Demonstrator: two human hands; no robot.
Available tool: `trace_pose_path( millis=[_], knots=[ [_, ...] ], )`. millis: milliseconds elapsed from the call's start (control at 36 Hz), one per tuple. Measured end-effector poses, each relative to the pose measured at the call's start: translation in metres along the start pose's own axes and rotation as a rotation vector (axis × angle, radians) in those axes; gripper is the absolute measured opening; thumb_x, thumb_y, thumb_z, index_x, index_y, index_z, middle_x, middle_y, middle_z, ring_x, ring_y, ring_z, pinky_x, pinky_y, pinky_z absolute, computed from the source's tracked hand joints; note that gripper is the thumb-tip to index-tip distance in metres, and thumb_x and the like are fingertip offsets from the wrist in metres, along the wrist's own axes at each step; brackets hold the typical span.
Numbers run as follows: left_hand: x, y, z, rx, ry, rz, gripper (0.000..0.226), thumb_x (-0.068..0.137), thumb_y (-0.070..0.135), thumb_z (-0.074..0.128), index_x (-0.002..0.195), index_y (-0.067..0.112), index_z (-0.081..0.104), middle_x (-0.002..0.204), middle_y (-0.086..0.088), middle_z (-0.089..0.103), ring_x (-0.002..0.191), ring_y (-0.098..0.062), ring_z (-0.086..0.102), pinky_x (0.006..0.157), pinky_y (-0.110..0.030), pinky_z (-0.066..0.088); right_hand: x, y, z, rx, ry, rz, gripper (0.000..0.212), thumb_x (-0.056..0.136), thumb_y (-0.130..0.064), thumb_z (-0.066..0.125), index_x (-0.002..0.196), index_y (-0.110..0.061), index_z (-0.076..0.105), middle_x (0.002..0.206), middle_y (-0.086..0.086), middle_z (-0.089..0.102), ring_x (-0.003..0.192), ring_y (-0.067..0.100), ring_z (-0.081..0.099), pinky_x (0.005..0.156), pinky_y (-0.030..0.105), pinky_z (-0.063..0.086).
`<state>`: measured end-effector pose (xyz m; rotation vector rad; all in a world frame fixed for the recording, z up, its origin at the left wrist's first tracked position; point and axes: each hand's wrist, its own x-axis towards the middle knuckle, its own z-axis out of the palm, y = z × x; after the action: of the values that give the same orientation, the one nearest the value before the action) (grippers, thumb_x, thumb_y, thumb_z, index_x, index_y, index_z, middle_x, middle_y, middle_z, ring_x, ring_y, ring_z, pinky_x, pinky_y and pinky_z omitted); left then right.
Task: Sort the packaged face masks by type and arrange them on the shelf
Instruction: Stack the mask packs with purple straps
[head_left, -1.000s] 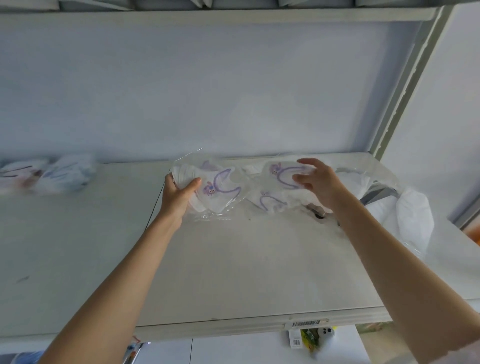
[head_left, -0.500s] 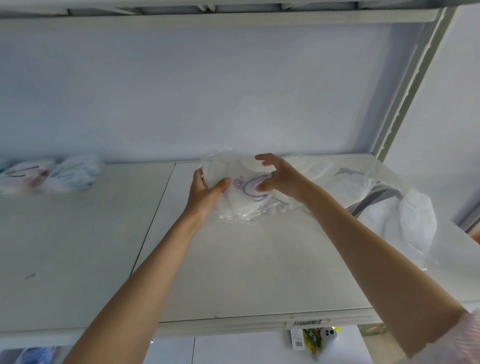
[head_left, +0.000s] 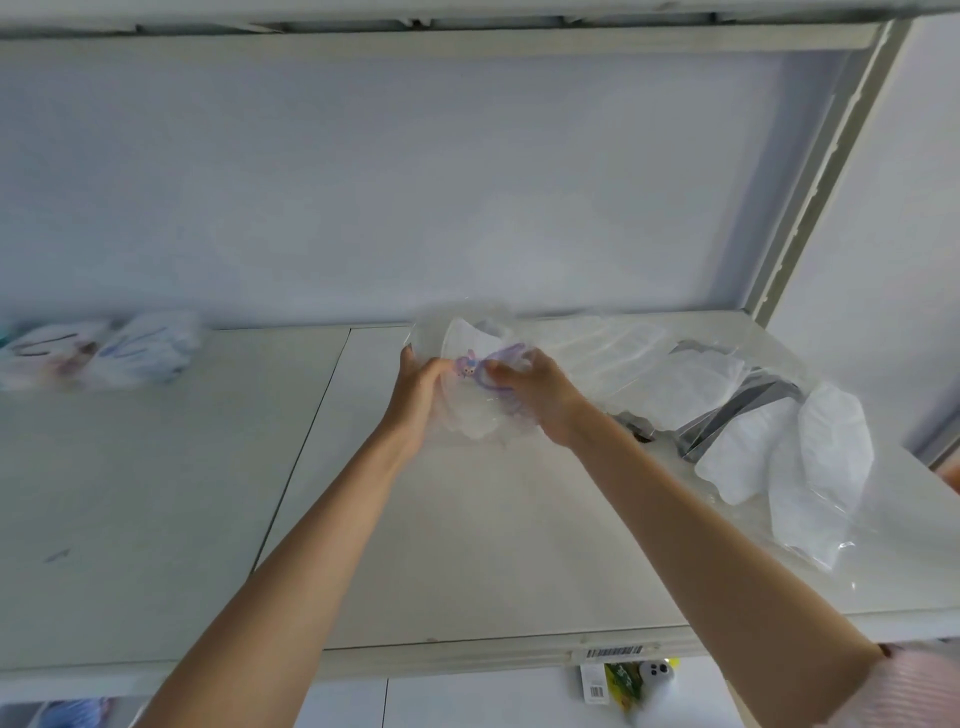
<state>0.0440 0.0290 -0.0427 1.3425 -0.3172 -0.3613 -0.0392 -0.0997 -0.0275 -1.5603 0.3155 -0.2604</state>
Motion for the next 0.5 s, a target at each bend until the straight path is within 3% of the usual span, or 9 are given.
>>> trace_pose_path(
  millis=[56, 139, 222, 306, 417, 500],
  knots=[
    [0.001, -0.002, 0.002, -0.036, -0.003, -0.029, 0.044, 0.077, 0.025, 0.065, 0.114, 0.018, 0.045, 0.105, -0.004, 0.063, 0.088, -0.018, 0.064, 0.067, -0.03, 0.052, 0.006, 0.006, 0.007, -0.048, 0.16, -0.011, 0.012, 0.086, -0.019, 0.068, 0.083, -0.012, 0.059, 0.062, -0.001, 0.057, 0.049, 0.011, 0.049, 0.043, 0.018, 0.037],
    [0.003, -0.008, 0.0, 0.113, 0.019, 0.033, 0.054, 0.084, 0.035, 0.07, 0.125, 0.016, 0.041, 0.116, -0.006, 0.061, 0.101, -0.02, 0.064, 0.084, -0.038, 0.055, 0.006, 0.009, 0.015, -0.174, 0.286, -0.04, 0.045, 0.078, -0.035, 0.074, 0.107, -0.011, 0.051, 0.093, 0.01, 0.062, 0.072, 0.023, 0.06, 0.055, 0.029, 0.048],
    [0.003, -0.009, -0.005, 0.144, 0.07, 0.088, 0.054, 0.081, 0.03, 0.076, 0.122, 0.013, 0.043, 0.11, -0.004, 0.062, 0.095, -0.019, 0.065, 0.081, -0.033, 0.055, 0.004, 0.006, 0.017, -0.221, 0.23, -0.066, 0.044, 0.083, -0.034, 0.072, 0.111, -0.013, 0.048, 0.096, 0.003, 0.059, 0.077, 0.016, 0.061, 0.059, 0.024, 0.048],
    [0.006, -0.007, -0.015, 0.11, 0.131, 0.127, 0.05, 0.078, 0.03, 0.076, 0.115, 0.015, 0.048, 0.106, -0.004, 0.063, 0.093, -0.019, 0.065, 0.08, -0.031, 0.054, 0.007, 0.002, 0.004, -0.234, 0.188, -0.022, 0.053, 0.087, -0.044, 0.063, 0.127, -0.012, 0.05, 0.106, 0.008, 0.062, 0.088, 0.019, 0.061, 0.069, 0.027, 0.048],
    [0.009, 0.0, -0.03, 0.102, 0.226, 0.154, 0.038, 0.086, 0.019, 0.072, 0.113, 0.014, 0.047, 0.097, 0.006, 0.06, 0.084, -0.009, 0.062, 0.071, -0.017, 0.05, 0.005, 0.0, -0.04, -0.832, 0.465, 0.052, 0.051, 0.093, -0.049, 0.047, 0.13, -0.013, 0.052, 0.124, 0.011, 0.06, 0.117, 0.028, 0.053, 0.094, 0.036, 0.041],
    [0.009, 0.005, -0.036, 0.109, 0.265, 0.171, 0.036, 0.086, 0.018, 0.072, 0.112, 0.014, 0.046, 0.095, 0.009, 0.059, 0.081, -0.002, 0.06, 0.065, -0.009, 0.049, 0.0, 0.008, -0.059, -1.233, 0.419, 0.173, 0.063, 0.092, -0.059, 0.039, 0.125, -0.007, 0.055, 0.133, 0.014, 0.05, 0.124, 0.032, 0.043, 0.097, 0.039, 0.035]
  ],
)
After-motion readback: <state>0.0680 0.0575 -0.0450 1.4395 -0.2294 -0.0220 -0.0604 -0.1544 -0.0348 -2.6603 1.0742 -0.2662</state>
